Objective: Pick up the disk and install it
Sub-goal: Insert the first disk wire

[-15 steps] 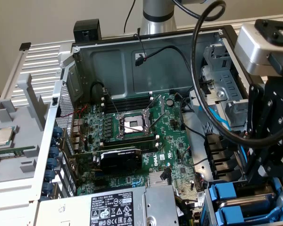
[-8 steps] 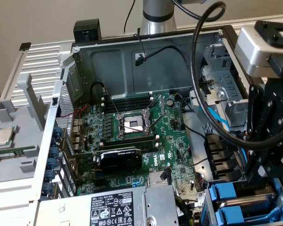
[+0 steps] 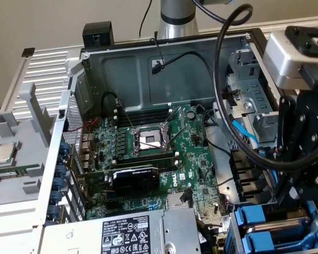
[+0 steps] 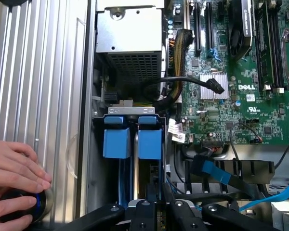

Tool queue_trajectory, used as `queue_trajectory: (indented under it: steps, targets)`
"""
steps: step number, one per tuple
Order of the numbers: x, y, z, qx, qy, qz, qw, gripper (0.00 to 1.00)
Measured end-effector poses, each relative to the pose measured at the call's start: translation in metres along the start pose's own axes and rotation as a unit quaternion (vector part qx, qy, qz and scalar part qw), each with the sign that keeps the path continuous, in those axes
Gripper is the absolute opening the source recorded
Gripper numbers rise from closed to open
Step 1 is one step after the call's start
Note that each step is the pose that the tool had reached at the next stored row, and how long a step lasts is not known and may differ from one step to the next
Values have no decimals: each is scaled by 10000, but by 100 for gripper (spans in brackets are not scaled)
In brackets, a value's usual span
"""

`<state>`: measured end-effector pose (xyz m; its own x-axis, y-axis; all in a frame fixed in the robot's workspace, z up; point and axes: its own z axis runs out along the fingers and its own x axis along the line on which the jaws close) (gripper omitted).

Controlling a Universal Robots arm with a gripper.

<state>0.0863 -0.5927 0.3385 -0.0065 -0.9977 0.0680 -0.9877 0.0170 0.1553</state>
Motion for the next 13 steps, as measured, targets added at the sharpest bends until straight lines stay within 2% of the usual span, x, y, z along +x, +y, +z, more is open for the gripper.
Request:
queue_trajectory:
  steps: [13]
  targets:
    - [15, 3, 9, 8, -6, 8, 10000, 17]
